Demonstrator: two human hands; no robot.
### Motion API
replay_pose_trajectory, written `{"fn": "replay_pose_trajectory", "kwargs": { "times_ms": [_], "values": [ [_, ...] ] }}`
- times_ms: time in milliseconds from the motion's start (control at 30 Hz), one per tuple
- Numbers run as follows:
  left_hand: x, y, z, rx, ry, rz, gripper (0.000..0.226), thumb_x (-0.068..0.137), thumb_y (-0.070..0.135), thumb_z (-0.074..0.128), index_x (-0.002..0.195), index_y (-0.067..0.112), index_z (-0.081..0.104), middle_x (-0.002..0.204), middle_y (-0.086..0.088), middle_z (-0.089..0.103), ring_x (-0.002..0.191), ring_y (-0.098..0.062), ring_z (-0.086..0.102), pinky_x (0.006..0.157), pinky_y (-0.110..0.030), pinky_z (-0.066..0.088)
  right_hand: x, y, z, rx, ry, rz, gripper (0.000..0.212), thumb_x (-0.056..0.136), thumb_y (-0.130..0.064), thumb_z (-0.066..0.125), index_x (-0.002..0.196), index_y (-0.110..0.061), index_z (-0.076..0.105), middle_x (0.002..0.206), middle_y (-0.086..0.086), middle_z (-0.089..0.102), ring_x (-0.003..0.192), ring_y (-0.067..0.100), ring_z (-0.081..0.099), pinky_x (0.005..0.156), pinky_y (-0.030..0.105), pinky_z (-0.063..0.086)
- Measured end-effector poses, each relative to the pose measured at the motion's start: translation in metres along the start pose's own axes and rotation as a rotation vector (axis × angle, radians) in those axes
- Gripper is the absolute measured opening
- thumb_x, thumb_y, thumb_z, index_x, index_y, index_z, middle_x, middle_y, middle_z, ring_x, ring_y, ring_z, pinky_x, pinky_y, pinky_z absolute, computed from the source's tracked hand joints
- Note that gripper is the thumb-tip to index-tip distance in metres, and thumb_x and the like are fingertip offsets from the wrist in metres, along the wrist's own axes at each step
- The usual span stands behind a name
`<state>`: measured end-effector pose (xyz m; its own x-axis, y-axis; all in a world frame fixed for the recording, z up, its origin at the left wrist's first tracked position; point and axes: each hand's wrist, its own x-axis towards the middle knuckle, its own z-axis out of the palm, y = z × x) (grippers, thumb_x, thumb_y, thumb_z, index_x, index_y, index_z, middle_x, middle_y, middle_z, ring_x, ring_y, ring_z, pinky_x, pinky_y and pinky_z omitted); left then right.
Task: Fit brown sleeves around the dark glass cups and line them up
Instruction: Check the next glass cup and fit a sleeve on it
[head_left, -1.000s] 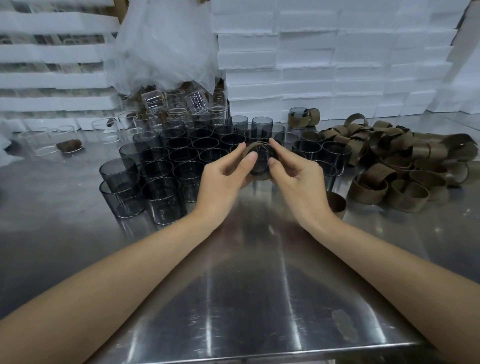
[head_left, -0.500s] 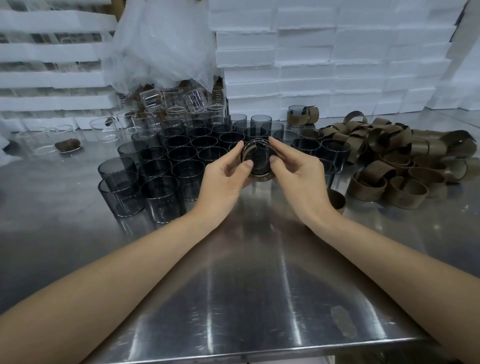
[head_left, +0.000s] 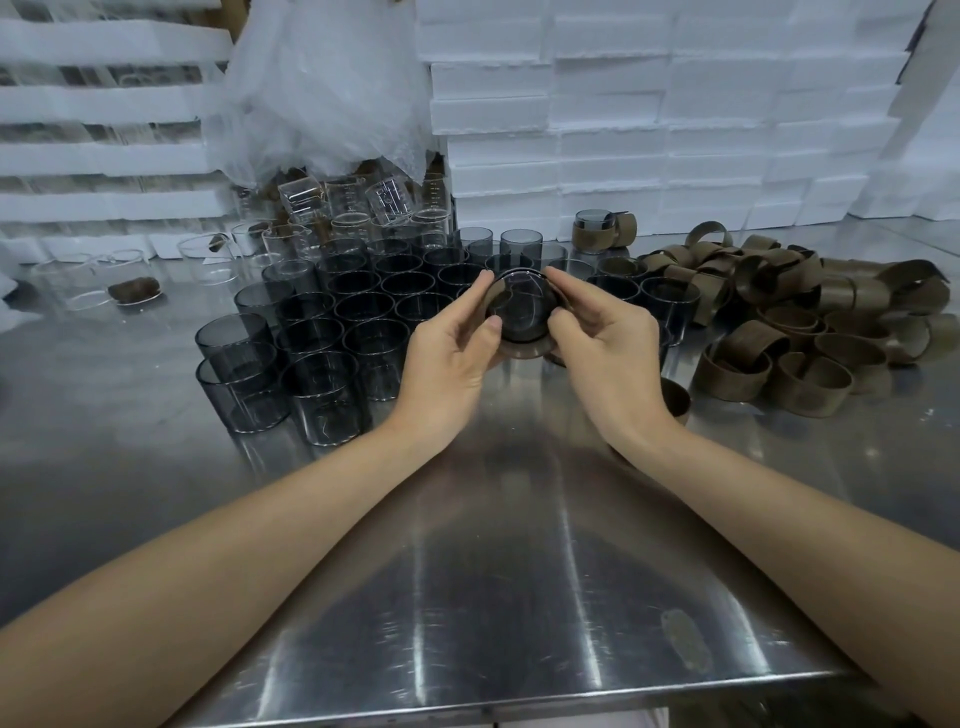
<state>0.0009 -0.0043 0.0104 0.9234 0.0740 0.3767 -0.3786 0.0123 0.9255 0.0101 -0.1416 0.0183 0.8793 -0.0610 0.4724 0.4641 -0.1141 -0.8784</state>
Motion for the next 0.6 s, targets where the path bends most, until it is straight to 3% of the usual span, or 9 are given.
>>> {"fn": "replay_pose_trajectory", "kwargs": {
  "times_ms": [100, 267, 400, 433, 533, 600],
  "values": [
    [0.000, -0.001, 0.000, -0.003, 0.011, 0.006, 0.048, 0.099, -0.003, 0.045, 0.146, -0.001, 0.034, 0.141, -0.016, 0.052, 0.129, -0.029, 0.053, 0.102, -0.033, 0.048, 0.000, -0.002, 0.000, 0.014, 0.000, -0.007, 0.042, 0.088, -0.001, 0.054, 0.128, -0.013, 0.062, 0.114, -0.003, 0.071, 0.105, 0.008, 0.067, 0.097, 0.041, 0.053],
    [0.000, -0.001, 0.002, -0.010, 0.046, 0.029, 0.046, 0.098, -0.005, 0.046, 0.144, 0.000, 0.041, 0.138, -0.015, 0.056, 0.128, -0.025, 0.055, 0.101, -0.041, 0.050, 0.001, -0.002, 0.001, 0.083, 0.036, -0.002, 0.040, 0.088, 0.006, 0.055, 0.124, -0.010, 0.065, 0.115, 0.000, 0.070, 0.106, 0.004, 0.066, 0.098, 0.036, 0.052],
    [0.000, -0.003, 0.000, -0.028, 0.074, 0.064, 0.046, 0.095, -0.005, 0.053, 0.141, -0.001, 0.046, 0.136, -0.007, 0.057, 0.124, -0.008, 0.055, 0.107, -0.030, 0.044, 0.002, -0.003, -0.001, 0.172, 0.023, 0.000, 0.038, 0.086, 0.008, 0.060, 0.119, -0.008, 0.066, 0.107, -0.006, 0.071, 0.104, 0.003, 0.067, 0.095, 0.025, 0.052],
    [0.000, -0.004, -0.001, -0.030, 0.076, 0.075, 0.046, 0.094, -0.005, 0.055, 0.139, 0.002, 0.049, 0.137, -0.006, 0.056, 0.125, -0.007, 0.055, 0.109, -0.032, 0.043, 0.003, -0.003, -0.002, 0.202, 0.013, 0.008, 0.038, 0.085, 0.008, 0.061, 0.118, -0.009, 0.066, 0.106, -0.008, 0.071, 0.104, 0.001, 0.066, 0.095, 0.022, 0.051],
    [0.000, -0.004, -0.002, -0.083, 0.099, 0.101, 0.039, 0.091, 0.001, 0.064, 0.126, 0.017, 0.057, 0.139, -0.011, 0.055, 0.128, -0.015, 0.054, 0.109, -0.050, 0.042, 0.008, -0.002, -0.004, 0.253, -0.022, 0.059, 0.032, 0.088, 0.000, 0.064, 0.113, -0.019, 0.067, 0.116, -0.006, 0.068, 0.107, -0.002, 0.064, 0.096, 0.024, 0.051],
    [0.001, -0.002, -0.001, -0.142, 0.119, 0.098, 0.041, 0.083, 0.016, 0.073, 0.121, 0.022, 0.058, 0.135, -0.009, 0.058, 0.125, -0.018, 0.056, 0.104, -0.048, 0.047, 0.011, -0.001, -0.005, 0.221, -0.063, 0.095, 0.018, 0.090, -0.013, 0.066, 0.106, -0.022, 0.067, 0.121, 0.001, 0.066, 0.107, 0.004, 0.064, 0.095, 0.028, 0.052]
  ]
}}
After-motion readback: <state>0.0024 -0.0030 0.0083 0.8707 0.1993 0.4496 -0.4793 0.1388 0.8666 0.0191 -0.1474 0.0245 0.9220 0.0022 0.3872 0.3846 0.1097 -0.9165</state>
